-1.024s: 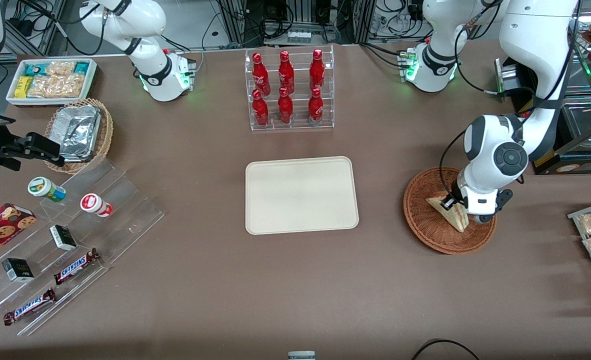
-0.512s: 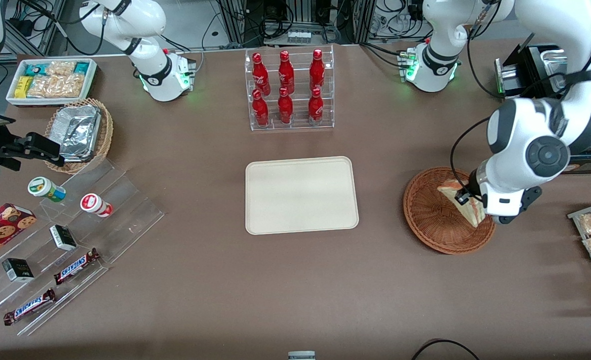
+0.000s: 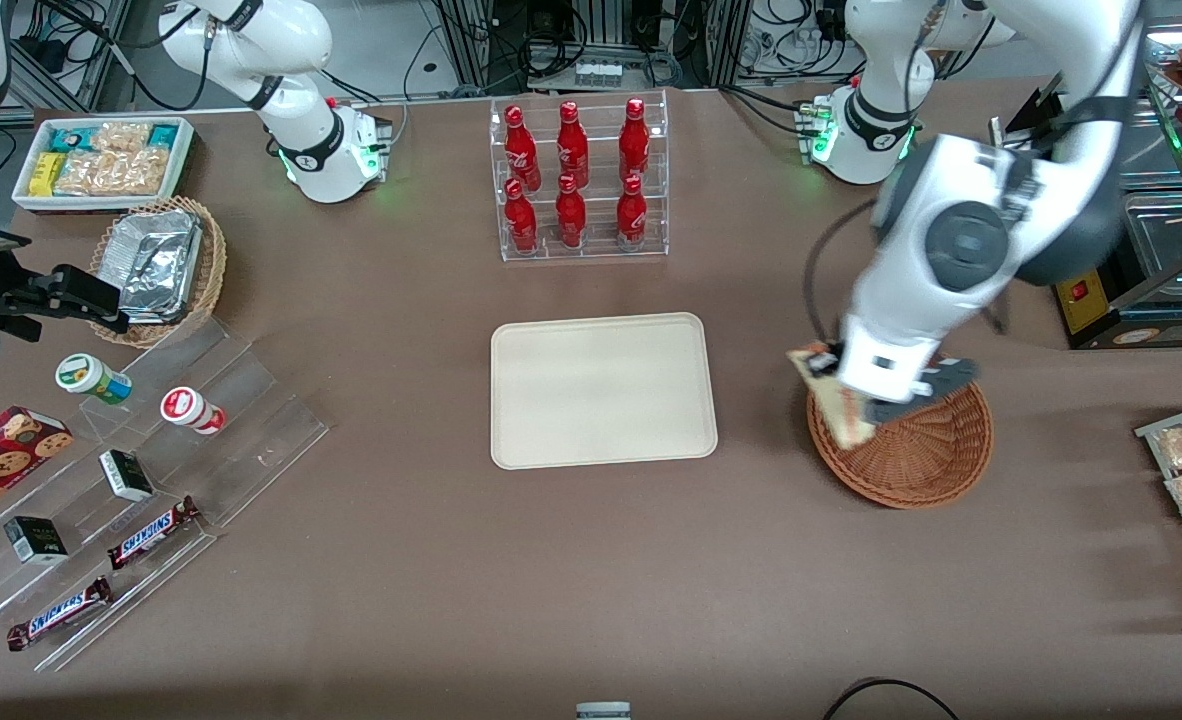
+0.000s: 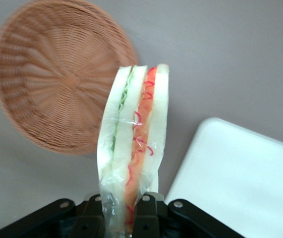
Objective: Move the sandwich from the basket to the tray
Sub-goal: 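Lift the sandwich out of the basket with the left gripper, then carry the sandwich over the cream tray and lower it onto the tray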
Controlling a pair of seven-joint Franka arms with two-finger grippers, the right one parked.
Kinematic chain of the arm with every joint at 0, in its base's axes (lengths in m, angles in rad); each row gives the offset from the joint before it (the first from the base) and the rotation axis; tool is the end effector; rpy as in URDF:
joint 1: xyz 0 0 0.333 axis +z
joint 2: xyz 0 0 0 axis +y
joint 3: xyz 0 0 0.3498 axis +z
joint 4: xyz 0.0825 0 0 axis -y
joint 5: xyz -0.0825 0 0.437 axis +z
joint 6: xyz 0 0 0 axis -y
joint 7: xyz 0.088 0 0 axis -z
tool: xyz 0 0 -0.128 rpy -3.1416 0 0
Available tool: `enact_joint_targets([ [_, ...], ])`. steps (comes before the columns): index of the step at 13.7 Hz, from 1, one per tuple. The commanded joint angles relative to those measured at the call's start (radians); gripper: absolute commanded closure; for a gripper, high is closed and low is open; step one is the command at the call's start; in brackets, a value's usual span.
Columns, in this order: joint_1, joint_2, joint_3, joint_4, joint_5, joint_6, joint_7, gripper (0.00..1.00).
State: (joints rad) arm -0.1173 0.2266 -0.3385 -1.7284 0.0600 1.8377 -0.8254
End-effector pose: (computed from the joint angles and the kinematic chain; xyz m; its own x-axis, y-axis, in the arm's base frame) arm 0.6066 -0.2759 0.4383 0.9334 0.3487 -0.0841 0.3443 -0.9367 -0.0634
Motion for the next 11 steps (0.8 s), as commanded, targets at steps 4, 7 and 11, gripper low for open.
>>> enact_joint_targets([
  [4, -0.159, 0.154, -0.034, 0.099, 0.006, 0.115, -0.021, 1.0],
  [7, -0.237, 0.268, -0.034, 0.177, 0.007, 0.133, -0.024, 1.0],
  [11, -0.312, 0.404, -0.027, 0.279, 0.012, 0.138, -0.023, 1.0],
])
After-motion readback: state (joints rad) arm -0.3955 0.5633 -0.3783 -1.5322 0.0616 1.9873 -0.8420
